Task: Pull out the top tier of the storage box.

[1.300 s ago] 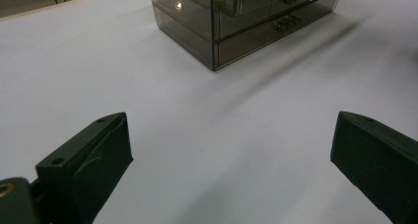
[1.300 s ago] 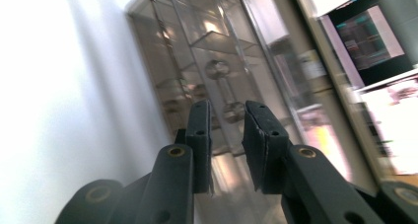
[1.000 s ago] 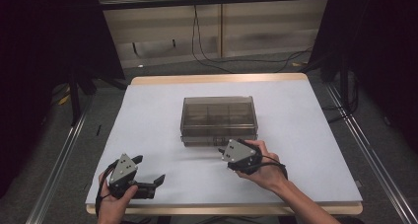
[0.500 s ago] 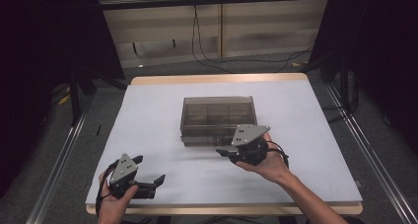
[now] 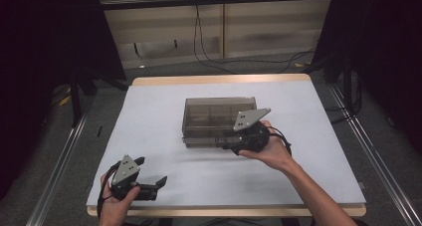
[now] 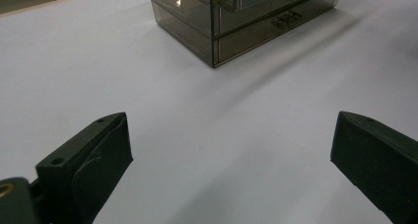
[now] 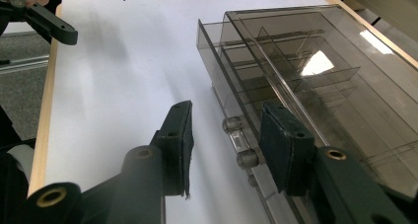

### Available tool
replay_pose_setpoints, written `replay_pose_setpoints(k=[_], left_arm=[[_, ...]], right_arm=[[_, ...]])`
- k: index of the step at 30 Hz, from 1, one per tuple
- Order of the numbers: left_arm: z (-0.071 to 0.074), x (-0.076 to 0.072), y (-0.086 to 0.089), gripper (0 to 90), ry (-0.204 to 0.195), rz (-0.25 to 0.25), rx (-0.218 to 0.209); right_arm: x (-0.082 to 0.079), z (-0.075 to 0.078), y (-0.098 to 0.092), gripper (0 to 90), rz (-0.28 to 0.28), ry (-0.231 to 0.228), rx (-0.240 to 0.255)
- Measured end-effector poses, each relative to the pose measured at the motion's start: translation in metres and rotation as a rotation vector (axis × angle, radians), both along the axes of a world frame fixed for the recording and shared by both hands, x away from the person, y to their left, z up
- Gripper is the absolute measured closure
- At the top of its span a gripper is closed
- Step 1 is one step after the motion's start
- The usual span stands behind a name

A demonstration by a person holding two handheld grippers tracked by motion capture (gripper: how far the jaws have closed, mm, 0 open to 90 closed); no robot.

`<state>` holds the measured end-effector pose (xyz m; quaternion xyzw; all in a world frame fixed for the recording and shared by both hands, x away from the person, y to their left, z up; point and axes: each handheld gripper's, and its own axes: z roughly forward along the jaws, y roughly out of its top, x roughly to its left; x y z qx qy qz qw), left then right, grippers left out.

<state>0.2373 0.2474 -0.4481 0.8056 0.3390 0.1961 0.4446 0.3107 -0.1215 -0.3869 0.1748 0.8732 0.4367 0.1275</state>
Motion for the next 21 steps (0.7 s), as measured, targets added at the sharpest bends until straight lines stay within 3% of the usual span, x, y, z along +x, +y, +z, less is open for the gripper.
replay_pose_setpoints(k=[21], left_arm=[[0.000,0.000,0.000,1.9,0.000,-0.002,0.000]], right_arm=[[0.024,0.000,0.004,52.9,0.041,0.054,-0.111]])
